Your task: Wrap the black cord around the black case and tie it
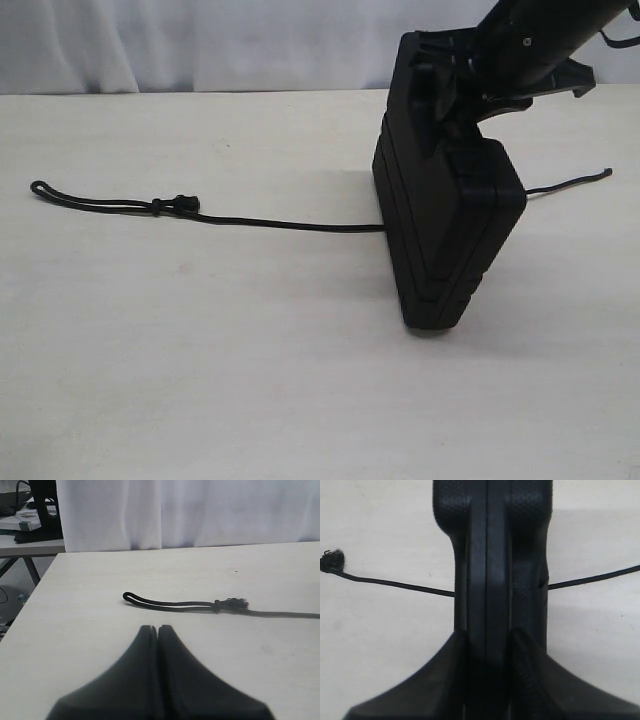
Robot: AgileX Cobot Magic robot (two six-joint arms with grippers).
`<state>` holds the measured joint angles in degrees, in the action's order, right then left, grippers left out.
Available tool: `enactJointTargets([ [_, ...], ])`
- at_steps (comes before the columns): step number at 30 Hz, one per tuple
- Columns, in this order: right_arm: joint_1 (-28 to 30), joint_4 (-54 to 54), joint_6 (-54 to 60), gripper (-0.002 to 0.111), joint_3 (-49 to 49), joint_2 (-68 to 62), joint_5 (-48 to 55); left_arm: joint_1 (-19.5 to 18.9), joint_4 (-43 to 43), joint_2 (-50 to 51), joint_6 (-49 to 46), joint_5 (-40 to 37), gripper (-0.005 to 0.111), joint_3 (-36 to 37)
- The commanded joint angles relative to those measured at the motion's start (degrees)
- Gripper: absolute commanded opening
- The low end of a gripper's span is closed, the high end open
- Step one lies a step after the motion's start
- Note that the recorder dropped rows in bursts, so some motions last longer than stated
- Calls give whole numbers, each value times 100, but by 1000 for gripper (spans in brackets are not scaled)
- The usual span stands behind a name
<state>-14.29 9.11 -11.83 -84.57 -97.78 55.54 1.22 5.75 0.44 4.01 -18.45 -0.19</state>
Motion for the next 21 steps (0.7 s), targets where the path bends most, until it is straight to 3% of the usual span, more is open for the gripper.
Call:
enactJointTargets([
  [1,19,264,93,4,27,60,-18,-15,-42,-44,18,76,0,19],
  [21,19,389,92,4,27,60,37,-15,-42,-44,18,76,0,19],
])
